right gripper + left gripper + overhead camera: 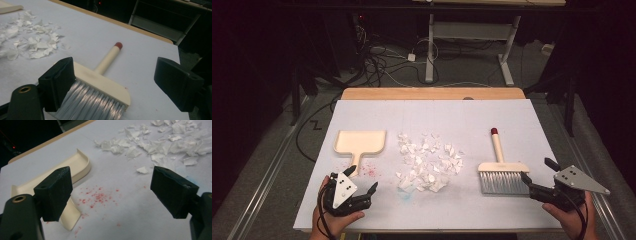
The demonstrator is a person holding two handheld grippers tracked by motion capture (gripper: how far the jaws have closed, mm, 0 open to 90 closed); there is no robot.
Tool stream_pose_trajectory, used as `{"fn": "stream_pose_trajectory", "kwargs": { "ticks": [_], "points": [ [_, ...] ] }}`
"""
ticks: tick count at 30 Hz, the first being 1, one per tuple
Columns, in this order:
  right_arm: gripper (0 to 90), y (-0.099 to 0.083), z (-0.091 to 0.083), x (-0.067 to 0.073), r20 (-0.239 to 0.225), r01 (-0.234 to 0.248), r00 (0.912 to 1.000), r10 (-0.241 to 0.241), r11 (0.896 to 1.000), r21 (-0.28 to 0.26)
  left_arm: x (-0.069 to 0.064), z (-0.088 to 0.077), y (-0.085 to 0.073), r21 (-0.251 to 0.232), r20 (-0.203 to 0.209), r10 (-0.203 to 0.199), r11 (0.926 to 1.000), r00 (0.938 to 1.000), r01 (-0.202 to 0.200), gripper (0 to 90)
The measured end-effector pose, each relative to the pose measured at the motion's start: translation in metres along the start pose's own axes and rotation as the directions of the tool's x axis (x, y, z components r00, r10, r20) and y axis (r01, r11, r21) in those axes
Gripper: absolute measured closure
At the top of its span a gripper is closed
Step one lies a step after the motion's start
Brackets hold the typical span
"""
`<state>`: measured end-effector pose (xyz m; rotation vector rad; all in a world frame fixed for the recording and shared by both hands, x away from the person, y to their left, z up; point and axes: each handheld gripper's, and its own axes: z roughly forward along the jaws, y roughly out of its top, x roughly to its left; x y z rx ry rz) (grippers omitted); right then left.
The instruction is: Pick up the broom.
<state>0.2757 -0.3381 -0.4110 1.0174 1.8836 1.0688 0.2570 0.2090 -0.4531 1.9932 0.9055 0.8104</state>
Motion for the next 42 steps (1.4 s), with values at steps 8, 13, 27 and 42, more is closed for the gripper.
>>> {"fn": "stream_pose_trajectory", "kwargs": {
  "ticks": [8, 13, 27, 42],
  "points": [
    [17.3, 0.0, 0.002, 0.003, -0.052, 0.017, 0.9985, -0.017, 1.0, 0.005, -0.005, 0.003, -0.001, 0.045, 0.002, 0.043, 0.998, 0.9991, -0.043, 20.2],
    [18.6, 0.002, 0.014, 0.003, -0.012, -0.02, 0.9997, 0.021, 0.997, 0.076, -0.001, 0.004, -0.005, 0.074, 0.015, 0.017, 0.9971, 0.9998, -0.018, 20.2],
    [24.2, 0.03, 0.078, -0.01, -0.073, -0.062, 0.9944, 0.076, 0.982, 0.181, -0.009, 0.009, -0.001, 0.071, -0.009, 0.108, 0.9918, 0.9942, -0.107, 20.0],
    [41.7, 0.03, 0.188, -0.01, -0.024, -0.121, 0.9864, 0.162, 0.82, 0.56, -0.016, 0.013, -0.002, 0.111, -0.02, 0.164, 0.9807, 0.9862, -0.161, 20.0]
  ]
}}
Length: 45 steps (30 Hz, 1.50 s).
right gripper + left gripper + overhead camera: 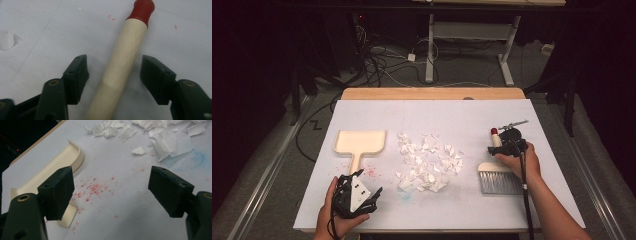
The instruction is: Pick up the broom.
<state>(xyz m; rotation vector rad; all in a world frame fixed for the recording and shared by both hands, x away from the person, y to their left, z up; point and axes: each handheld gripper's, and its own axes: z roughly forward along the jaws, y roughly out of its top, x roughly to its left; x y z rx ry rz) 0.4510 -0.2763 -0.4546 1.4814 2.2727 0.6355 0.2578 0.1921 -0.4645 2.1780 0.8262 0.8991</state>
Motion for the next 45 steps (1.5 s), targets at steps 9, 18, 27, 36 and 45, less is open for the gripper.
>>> {"fn": "stream_pose_trajectory", "kwargs": {
  "ticks": [9, 18, 27, 36, 45],
  "points": [
    [68.7, -0.004, -0.001, -0.005, -0.034, -0.008, 0.9994, 0.007, 0.999, -0.041, 0.002, 0.0, -0.002, -0.015, 0.042, -0.036, 0.9992, 0.9985, 0.036, 20.0],
    [70.8, -0.006, -0.003, -0.012, -0.063, -0.021, 0.9979, 0.017, 0.997, -0.072, 0.005, 0.003, -0.002, 0.001, 0.109, -0.101, 0.9949, 0.9889, 0.101, 19.6],
    [70.9, -0.007, -0.041, -0.018, -0.033, -0.04, 0.9989, 0.032, 0.961, -0.274, 0.001, 0.006, 0.016, -0.046, 0.13, -0.092, 0.9941, 0.9872, 0.098, 20.2],
    [71.1, -0.008, -0.108, -0.011, -0.003, -0.036, 0.9991, 0.041, 0.839, -0.543, -0.011, 0.016, 0.047, -0.074, 0.214, -0.083, 0.9922, 0.9733, 0.101, 23.2],
    [71.0, -0.009, -0.13, 0.013, -0.017, -0.014, 0.9998, 0.005, 0.768, -0.64, -0.025, 0.024, 0.071, -0.109, 0.249, -0.046, 0.9911, 0.9673, 0.076, 23.8]
  ]
}}
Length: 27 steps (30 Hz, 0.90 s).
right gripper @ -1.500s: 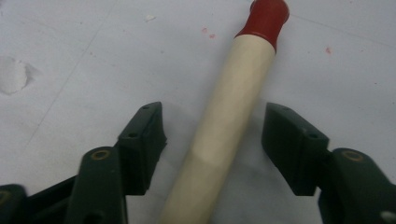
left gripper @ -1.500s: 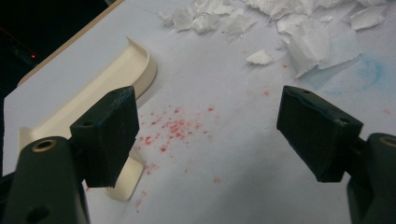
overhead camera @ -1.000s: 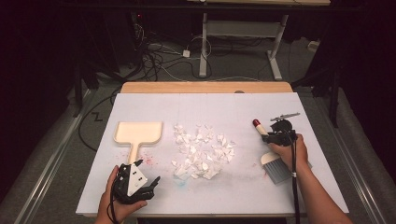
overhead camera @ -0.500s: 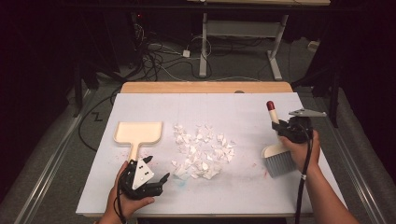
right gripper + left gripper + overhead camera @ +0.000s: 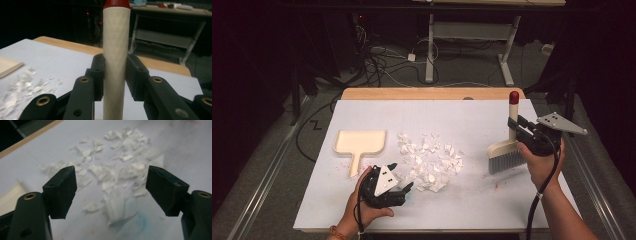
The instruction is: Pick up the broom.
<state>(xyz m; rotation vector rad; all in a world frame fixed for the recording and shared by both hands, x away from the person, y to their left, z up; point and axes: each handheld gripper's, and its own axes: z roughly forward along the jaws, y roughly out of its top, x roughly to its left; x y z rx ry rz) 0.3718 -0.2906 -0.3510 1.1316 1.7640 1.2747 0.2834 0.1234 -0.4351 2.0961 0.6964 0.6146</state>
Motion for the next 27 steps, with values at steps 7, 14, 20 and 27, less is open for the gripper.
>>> {"fn": "stream_pose_trajectory", "kwargs": {
  "ticks": [7, 14, 20, 27],
  "points": [
    [71.0, 0.016, -0.02, 0.045, -0.123, 0.04, 0.9912, -0.049, 0.997, -0.073, -0.032, 0.017, 0.045, -0.107, 0.101, 0.002, 0.9942, 0.9949, 0.009, 24.2],
    [71.0, 0.013, -0.025, 0.089, -0.215, 0.081, 0.9713, -0.102, 0.991, -0.104, -0.053, 0.038, 0.075, -0.162, 0.203, -0.011, 0.9858, 0.9792, 0.044, 24.8],
    [70.9, 0.007, -0.021, 0.11, -0.27, 0.114, 0.9538, -0.132, 0.99, -0.08, -0.057, 0.048, 0.08, -0.168, 0.239, -0.028, 0.9834, 0.9705, 0.07, 33.2],
    [70.9, -0.001, -0.019, 0.126, -0.304, 0.124, 0.9418, -0.143, 0.989, -0.08, -0.052, 0.058, 0.072, -0.131, 0.292, -0.034, 0.9885, 0.956, 0.075, 53.1]
  ]
}}
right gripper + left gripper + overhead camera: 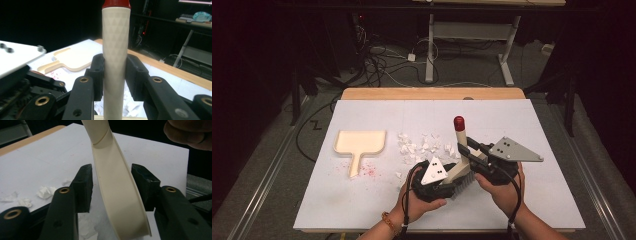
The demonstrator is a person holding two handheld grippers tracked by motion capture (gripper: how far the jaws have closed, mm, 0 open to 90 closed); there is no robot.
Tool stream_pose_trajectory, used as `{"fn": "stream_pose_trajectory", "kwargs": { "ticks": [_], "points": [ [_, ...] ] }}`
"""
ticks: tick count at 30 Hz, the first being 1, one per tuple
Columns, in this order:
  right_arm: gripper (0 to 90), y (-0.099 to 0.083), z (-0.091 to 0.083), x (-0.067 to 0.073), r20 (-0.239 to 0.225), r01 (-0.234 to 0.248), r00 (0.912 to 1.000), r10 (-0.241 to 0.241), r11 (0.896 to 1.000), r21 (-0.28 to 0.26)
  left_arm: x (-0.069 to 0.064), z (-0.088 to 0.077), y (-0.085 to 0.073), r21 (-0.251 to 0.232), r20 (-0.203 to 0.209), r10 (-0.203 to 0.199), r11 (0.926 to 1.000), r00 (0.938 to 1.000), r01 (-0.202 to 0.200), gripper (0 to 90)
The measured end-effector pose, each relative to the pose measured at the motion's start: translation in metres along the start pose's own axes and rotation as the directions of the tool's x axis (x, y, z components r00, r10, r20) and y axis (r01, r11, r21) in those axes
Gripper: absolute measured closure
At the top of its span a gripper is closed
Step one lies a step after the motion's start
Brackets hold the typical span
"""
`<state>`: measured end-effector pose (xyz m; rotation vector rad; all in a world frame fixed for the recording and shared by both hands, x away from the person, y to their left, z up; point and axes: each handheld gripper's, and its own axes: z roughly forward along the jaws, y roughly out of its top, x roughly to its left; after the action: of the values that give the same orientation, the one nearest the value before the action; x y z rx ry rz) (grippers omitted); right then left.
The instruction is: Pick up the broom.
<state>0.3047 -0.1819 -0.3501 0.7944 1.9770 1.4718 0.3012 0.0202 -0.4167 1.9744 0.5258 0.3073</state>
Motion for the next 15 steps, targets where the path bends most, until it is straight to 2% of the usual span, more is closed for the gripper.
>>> {"fn": "stream_pose_trajectory", "kwargs": {
  "ticks": [2, 4, 7, 9, 10, 12, 13, 15],
  "points": [
    [70.9, 0.0, 0.001, 0.004, -0.008, 0.022, 0.9997, -0.022, 1.0, 0.007, 0.003, -0.002, -0.001, 0.003, -0.002, -0.005, 1.0, 1.0, 0.005, 58.0],
    [70.8, 0.0, -0.001, 0.005, -0.003, 0.007, 1.0, -0.007, 1.0, -0.006, 0.007, -0.006, -0.002, 0.0, 0.002, -0.017, 0.9999, 0.9999, 0.017, 60.8],
    [70.3, 0.001, -0.006, 0.003, -0.035, 0.009, 0.9993, -0.01, 1.0, -0.027, 0.012, -0.012, -0.002, -0.005, -0.001, -0.03, 0.9995, 0.9995, 0.03, 64.5],
    [69.1, 0.002, -0.009, 0.001, -0.057, 0.022, 0.9981, -0.024, 0.999, -0.037, 0.014, -0.017, -0.001, -0.001, 0.02, -0.021, 0.9998, 0.9996, 0.021, 65.4],
    [67.8, 0.002, -0.011, 0.0, -0.075, 0.022, 0.9969, -0.025, 0.999, -0.042, 0.014, -0.019, -0.001, 0.003, 0.026, -0.01, 0.9999, 0.9996, 0.01, 65.4],
    [58.6, 0.003, -0.015, -0.003, -0.099, 0.029, 0.9945, -0.033, 0.999, -0.041, 0.014, -0.022, 0.0, 0.01, 0.03, 0.001, 1.0, 0.9996, -0.001, 65.5],
    [53.0, 0.004, -0.016, -0.006, -0.128, 0.044, 0.9907, -0.047, 0.999, -0.03, 0.015, -0.026, 0.0, 0.029, 0.051, 0.021, 0.9993, 0.9985, -0.023, 65.5],
    [46.7, 0.004, -0.021, -0.011, -0.206, 0.088, 0.9744, -0.089, 0.996, -0.015, 0.016, -0.033, 0.0, 0.052, 0.069, 0.054, 0.997, 0.9961, -0.057, 65.5]
  ]
}}
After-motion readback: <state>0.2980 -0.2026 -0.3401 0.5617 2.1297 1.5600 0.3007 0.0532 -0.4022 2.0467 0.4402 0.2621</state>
